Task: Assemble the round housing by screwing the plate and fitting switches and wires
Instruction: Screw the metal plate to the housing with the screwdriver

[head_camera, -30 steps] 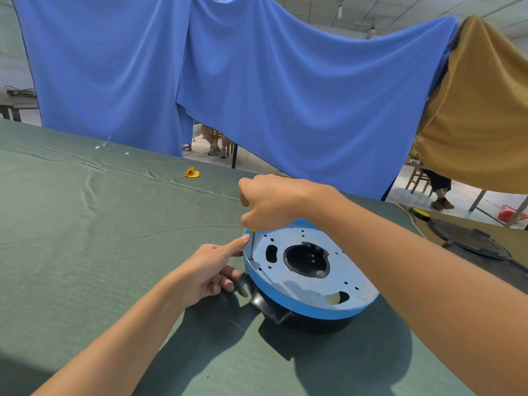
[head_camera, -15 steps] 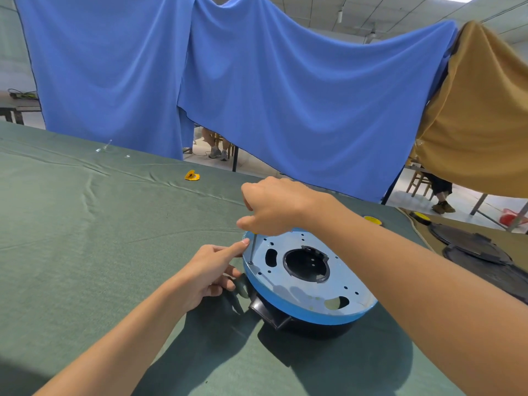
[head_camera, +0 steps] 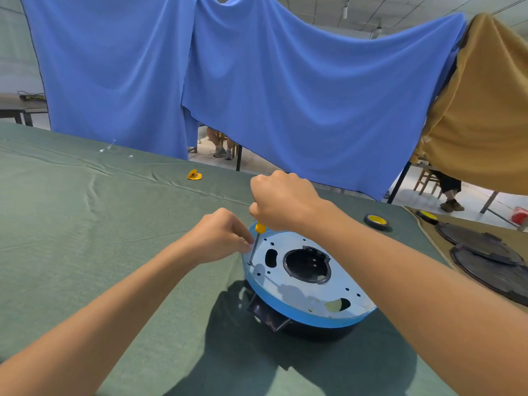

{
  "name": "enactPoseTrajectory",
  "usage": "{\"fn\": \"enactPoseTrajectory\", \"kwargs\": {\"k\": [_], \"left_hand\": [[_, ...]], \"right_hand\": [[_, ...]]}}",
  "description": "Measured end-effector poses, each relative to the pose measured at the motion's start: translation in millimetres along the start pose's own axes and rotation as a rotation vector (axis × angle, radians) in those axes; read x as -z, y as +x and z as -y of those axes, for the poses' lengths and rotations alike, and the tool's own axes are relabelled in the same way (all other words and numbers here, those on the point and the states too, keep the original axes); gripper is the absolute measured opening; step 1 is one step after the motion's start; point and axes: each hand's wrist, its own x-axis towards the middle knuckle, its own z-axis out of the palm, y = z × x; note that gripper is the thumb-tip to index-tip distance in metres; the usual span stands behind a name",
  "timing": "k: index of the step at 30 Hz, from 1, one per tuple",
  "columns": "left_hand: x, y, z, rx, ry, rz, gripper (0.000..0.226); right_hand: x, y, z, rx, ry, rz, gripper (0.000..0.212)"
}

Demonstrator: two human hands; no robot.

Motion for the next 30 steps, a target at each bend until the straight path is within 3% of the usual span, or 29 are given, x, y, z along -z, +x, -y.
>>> {"fn": "enactPoseTrajectory", "kwargs": {"k": [7, 15, 20, 24, 30], "left_hand": [[-9, -1, -12, 0.085, 0.222, 0.119, 0.01], [-24, -3, -22, 0.164, 0.456, -0.077, 0.035], [-30, -9, -25, 0.113, 0.613, -0.139, 0.026], [-30, -9, -27, 0.113, 0.563, -0.119, 0.017], [-29, -9, -27, 0.173, 0.417, -0.095, 0.021]], "right_hand": [[0, 2, 4, -0.027, -0.018, -0.013, 0.035], [1, 4, -5, -0.085, 0.074, 0.042, 0.035], [-1, 1, -15, -0.136, 0.152, 0.014, 0.03], [2, -1, -25, -0.171, 0.189, -0.052, 0.011], [-1, -5, -35, -0.206, 0.236, -0.099, 0.017]]}}
